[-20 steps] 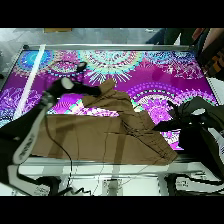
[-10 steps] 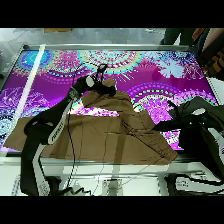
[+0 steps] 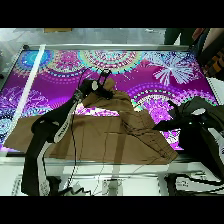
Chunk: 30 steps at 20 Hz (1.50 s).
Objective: Fold the clothes and pants, and hang the long-sleeved shirts on hangers.
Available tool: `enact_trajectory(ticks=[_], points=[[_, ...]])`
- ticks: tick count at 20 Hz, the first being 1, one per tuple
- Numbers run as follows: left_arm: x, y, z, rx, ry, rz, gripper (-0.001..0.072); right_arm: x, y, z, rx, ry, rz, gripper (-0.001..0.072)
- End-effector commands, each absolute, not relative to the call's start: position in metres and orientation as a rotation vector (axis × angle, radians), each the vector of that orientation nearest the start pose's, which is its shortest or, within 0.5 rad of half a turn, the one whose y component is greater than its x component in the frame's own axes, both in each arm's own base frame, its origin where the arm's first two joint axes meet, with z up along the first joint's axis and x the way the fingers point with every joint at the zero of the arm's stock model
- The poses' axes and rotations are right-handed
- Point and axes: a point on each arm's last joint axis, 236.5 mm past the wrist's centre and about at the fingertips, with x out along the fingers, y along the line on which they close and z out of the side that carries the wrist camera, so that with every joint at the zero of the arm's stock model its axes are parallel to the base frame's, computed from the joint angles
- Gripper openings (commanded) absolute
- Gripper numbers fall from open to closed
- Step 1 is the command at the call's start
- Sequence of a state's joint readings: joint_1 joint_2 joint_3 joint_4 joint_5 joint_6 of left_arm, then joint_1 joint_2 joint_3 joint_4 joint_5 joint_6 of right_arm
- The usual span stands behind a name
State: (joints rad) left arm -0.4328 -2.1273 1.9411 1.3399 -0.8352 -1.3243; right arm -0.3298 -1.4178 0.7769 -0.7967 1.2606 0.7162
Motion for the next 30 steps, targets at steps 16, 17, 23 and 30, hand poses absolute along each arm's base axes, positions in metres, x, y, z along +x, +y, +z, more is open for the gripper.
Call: enact_trajectory(ticks=[16, 17, 23, 30], points=[[0.618, -0.257, 0.085, 0.125, 0.593, -0.485, 0.0014, 0.316, 0.056, -0.088, 0.485, 1.313, 0.572, 0.0034], [0.622, -0.238, 0.108, 0.081, 0.566, -0.448, 0.0014, 0.321, 0.054, -0.088, 0.495, 1.3, 0.552, 0.0034], [0.627, -0.055, 0.222, -0.2, 0.442, -0.135, 0.0013, 0.344, 0.047, -0.087, 0.522, 1.224, 0.479, 0.0033], [0.571, 0.105, 0.179, -0.306, 0.698, 0.125, 0.0014, 0.374, 0.04, -0.079, 0.59, 1.11, 0.393, 0.0033]])
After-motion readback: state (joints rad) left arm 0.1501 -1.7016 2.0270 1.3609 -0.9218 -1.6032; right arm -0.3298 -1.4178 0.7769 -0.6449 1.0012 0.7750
